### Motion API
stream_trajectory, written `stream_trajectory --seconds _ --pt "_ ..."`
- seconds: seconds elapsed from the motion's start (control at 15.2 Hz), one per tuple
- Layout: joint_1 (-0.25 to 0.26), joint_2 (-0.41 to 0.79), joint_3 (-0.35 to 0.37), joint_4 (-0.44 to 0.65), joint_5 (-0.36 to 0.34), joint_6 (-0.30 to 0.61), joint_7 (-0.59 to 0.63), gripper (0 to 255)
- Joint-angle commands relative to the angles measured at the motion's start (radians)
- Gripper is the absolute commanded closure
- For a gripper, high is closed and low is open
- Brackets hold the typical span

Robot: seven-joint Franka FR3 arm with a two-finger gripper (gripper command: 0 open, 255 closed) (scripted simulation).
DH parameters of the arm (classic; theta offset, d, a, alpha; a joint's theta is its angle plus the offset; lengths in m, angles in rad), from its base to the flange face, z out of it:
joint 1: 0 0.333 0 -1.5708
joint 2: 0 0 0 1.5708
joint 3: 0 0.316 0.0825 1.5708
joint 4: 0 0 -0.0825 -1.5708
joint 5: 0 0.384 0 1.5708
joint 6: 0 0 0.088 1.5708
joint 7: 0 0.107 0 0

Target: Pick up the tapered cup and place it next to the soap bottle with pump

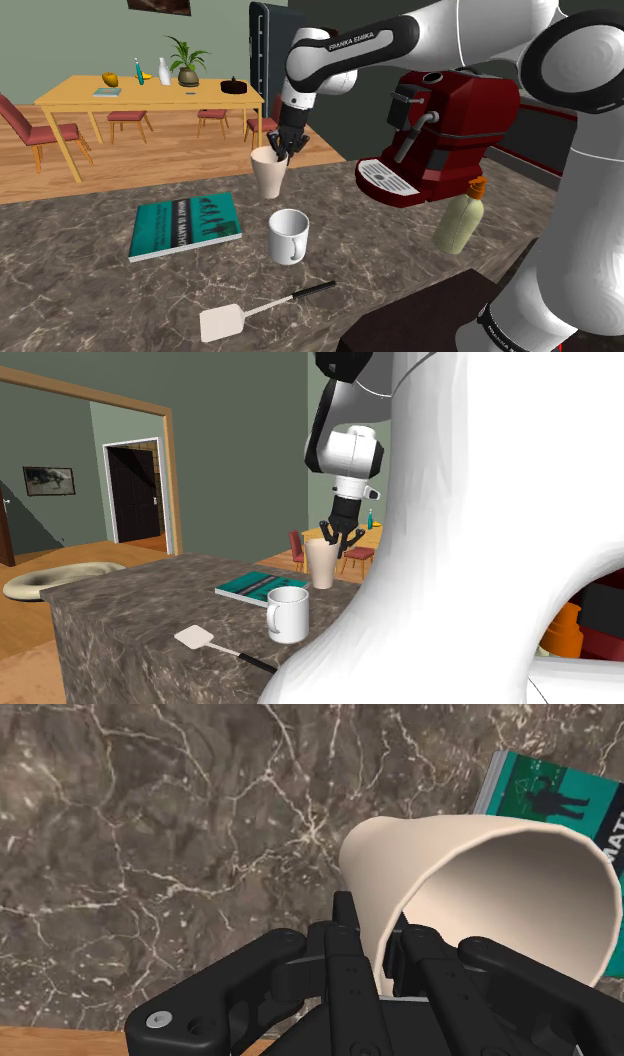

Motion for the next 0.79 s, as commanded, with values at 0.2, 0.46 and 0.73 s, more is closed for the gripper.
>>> stream_trajectory --seconds 0.2,0.46,0.73 --pt "-0.001 -0.017 0.000 0.043 -0.002 -0.060 0.010 255" --pt "-0.001 -0.026 0.000 0.084 -0.005 -0.110 0.017 255" --pt "-0.002 -0.033 -0.001 0.130 -0.007 -0.160 0.025 255"
